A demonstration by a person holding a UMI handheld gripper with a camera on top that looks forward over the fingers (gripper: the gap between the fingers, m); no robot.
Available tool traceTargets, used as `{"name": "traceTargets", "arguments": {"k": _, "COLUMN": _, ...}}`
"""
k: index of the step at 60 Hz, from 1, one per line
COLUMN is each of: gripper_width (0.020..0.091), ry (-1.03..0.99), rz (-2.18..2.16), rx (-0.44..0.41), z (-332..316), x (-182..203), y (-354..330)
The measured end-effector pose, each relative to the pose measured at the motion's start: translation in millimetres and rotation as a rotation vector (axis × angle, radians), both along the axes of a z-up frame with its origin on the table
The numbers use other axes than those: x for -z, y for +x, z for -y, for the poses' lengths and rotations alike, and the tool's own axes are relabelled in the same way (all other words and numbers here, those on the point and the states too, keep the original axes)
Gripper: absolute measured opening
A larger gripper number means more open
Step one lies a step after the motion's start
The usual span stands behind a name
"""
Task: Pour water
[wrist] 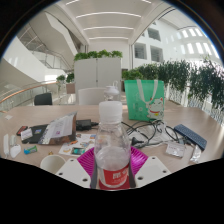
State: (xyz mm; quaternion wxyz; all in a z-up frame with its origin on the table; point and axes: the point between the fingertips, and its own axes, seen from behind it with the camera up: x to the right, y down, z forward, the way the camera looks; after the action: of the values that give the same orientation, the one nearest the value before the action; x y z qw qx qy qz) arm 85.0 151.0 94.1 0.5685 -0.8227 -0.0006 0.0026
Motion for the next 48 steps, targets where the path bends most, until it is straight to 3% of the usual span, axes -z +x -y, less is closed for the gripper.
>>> {"name": "traceTargets", "arguments": {"k": 10, "gripper_width": 0.0473, "ry": -0.068, "rz": 0.037, "rx": 0.037, "z": 3, "x": 50, "y": 13}}
{"name": "traceTargets", "arguments": {"k": 27, "gripper_width": 0.0491, "ry": -0.031, "rz": -0.018, "rx": 0.037, "z": 5, "x": 49, "y": 11}}
{"name": "traceTargets", "arguments": {"k": 34, "gripper_width": 0.0578, "ry": -0.105, "rz": -0.043, "rx": 0.055, "z": 15, "x": 54, "y": 14}}
{"name": "traceTargets", "arguments": {"k": 40, "gripper_width": 0.0858, "ry": -0.142, "rz": -0.030, "rx": 0.056, "z": 33, "x": 52, "y": 13}}
{"name": "traceTargets", "arguments": {"k": 48, "gripper_width": 0.0834, "ry": -0.155, "rz": 0.016, "rx": 0.060, "z": 83, "x": 35, "y": -2}}
